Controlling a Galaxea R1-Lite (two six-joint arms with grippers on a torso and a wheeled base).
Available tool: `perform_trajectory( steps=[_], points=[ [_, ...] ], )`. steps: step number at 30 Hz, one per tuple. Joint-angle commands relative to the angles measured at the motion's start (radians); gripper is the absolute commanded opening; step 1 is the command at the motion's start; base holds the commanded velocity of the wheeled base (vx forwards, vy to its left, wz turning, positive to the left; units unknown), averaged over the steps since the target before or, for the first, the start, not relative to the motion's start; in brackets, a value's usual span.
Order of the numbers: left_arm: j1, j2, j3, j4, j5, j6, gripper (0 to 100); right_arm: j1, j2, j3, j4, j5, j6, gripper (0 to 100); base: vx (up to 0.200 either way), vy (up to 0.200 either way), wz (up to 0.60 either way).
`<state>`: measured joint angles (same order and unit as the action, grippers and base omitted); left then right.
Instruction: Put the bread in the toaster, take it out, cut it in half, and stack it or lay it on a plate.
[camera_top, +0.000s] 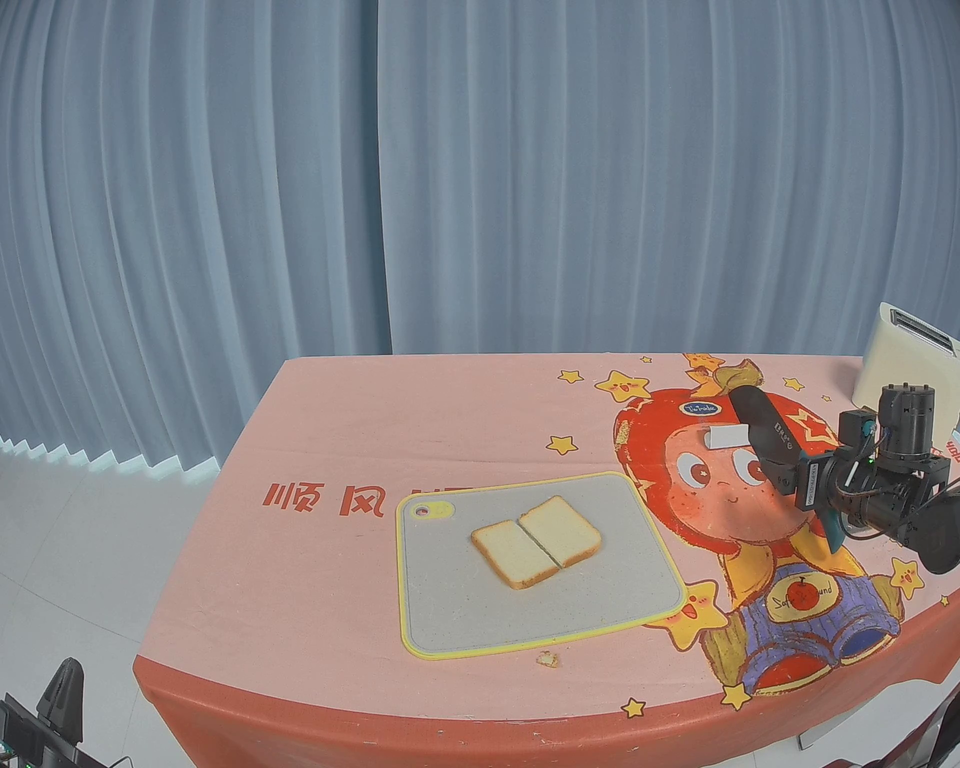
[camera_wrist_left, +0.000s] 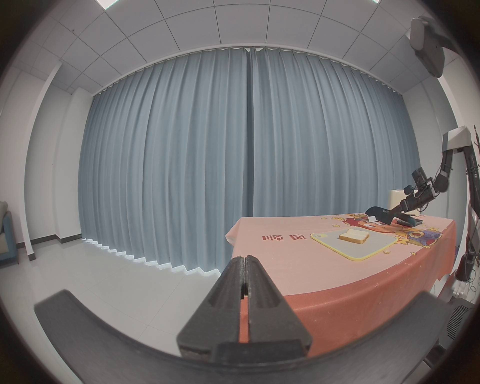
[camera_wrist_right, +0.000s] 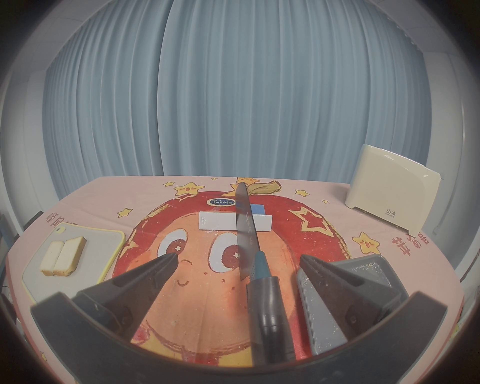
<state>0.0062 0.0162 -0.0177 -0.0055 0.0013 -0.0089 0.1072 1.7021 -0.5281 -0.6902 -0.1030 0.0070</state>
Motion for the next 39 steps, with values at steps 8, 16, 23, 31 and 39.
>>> perform_trajectory(
  steps=[8,16,23,31,39],
  points=[
    [0.000,-0.016,0.018,-0.001,0.000,0.000,0,0.006,-0.070,0.005,0.000,0.002,0.004,100,0.000,0.000,0.00],
    [0.000,-0.016,0.018,-0.001,0.000,0.000,0,0.017,-0.183,0.059,-0.006,0.003,0.004,100,0.000,0.000,0.00],
    [0.000,-0.016,0.018,-0.001,0.000,0.000,0,0.035,-0.320,0.106,-0.005,-0.004,0.010,100,0.000,0.000,0.00],
    [0.000,-0.016,0.018,-0.001,0.000,0.000,0,0.042,-0.420,0.192,-0.006,0.002,0.082,100,0.000,0.000,0.00],
    [0.000,-0.016,0.018,-0.001,0.000,0.000,0,0.032,-0.449,0.195,-0.006,-0.001,0.255,100,0.000,0.000,0.00]
  ],
)
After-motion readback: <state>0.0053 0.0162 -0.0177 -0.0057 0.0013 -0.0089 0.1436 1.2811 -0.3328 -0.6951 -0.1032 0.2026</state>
